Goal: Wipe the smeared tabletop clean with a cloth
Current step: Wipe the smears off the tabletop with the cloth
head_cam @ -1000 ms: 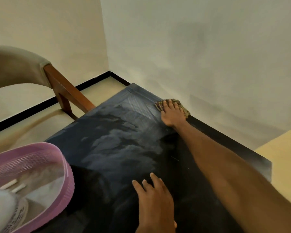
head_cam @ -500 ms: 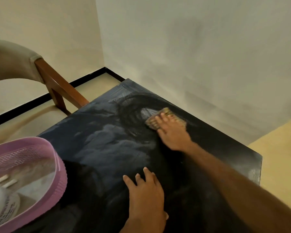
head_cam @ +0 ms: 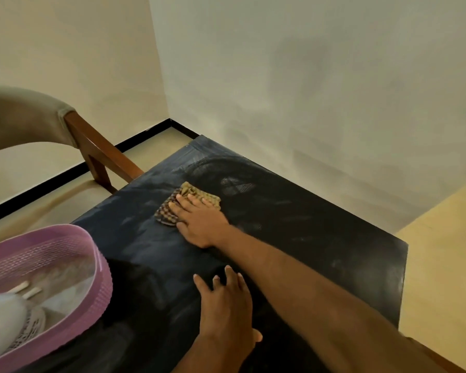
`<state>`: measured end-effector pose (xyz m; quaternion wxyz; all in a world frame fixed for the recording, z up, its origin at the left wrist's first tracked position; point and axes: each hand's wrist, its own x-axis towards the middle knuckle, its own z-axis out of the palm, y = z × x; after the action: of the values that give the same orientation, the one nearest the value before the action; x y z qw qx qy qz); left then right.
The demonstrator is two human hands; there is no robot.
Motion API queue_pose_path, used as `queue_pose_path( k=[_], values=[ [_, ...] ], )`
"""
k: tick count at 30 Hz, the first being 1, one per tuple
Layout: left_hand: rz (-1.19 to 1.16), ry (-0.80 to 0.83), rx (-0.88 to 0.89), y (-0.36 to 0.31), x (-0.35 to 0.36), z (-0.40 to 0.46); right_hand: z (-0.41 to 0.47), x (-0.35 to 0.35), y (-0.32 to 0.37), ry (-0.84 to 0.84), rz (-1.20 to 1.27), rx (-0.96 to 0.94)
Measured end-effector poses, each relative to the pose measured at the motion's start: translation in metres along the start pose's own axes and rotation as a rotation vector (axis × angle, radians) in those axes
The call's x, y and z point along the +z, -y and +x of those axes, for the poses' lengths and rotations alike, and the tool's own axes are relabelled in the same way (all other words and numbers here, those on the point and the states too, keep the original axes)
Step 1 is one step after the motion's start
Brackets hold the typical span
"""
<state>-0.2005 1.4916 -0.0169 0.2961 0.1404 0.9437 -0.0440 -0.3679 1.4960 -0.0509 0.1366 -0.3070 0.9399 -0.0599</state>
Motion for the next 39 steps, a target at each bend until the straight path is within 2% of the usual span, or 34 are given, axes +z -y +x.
queue_pose_path(
  k=[2, 4, 6, 8, 11, 17, 20, 22, 27, 29, 31, 33, 35, 39],
  values=[
    [0.004, -0.026, -0.003, 0.001, 0.003, 0.001, -0.010, -0.011, -0.046, -0.088, -0.008, 0.109],
    [-0.013, -0.024, 0.001, 0.004, 0.007, 0.002, -0.032, -0.023, -0.110, -0.167, -0.011, 0.363],
    [-0.034, -0.011, 0.003, 0.004, 0.009, 0.004, -0.065, -0.031, -0.166, -0.143, 0.024, 0.592],
    [-0.045, -0.017, 0.002, 0.005, 0.010, 0.005, -0.083, -0.031, -0.185, -0.102, 0.090, 0.716],
    [-0.032, -0.048, 0.002, 0.004, 0.013, 0.004, -0.077, -0.021, -0.156, -0.124, 0.058, 0.656],
    [-0.025, -0.031, -0.026, 0.000, 0.005, -0.001, -0.082, 0.012, -0.040, -0.075, 0.013, 0.115],
    [-0.045, -0.009, -0.023, 0.001, 0.003, -0.002, -0.120, 0.018, -0.049, -0.062, 0.010, 0.056],
    [-0.058, -0.013, -0.020, 0.002, 0.004, -0.003, -0.153, 0.020, -0.077, -0.080, 0.013, 0.143],
    [-0.169, 0.012, -0.018, 0.002, 0.013, -0.014, -0.213, 0.010, -0.157, -0.112, 0.091, 0.604],
    [-0.231, 0.042, -0.025, 0.004, 0.018, -0.024, -0.204, 0.006, -0.163, -0.090, 0.158, 0.740],
    [-0.242, 0.103, -0.011, 0.007, 0.020, -0.033, -0.174, 0.005, -0.142, -0.117, 0.139, 0.785],
    [-0.229, 0.142, 0.003, 0.009, 0.022, -0.044, -0.131, 0.005, -0.094, -0.156, 0.060, 0.669],
    [-0.217, 0.148, 0.009, 0.010, 0.024, -0.053, -0.087, 0.009, -0.026, -0.168, 0.022, 0.451],
    [-0.277, 0.168, -0.052, 0.013, 0.020, -0.062, -0.041, 0.025, 0.102, -0.077, 0.002, 0.041]
  ],
)
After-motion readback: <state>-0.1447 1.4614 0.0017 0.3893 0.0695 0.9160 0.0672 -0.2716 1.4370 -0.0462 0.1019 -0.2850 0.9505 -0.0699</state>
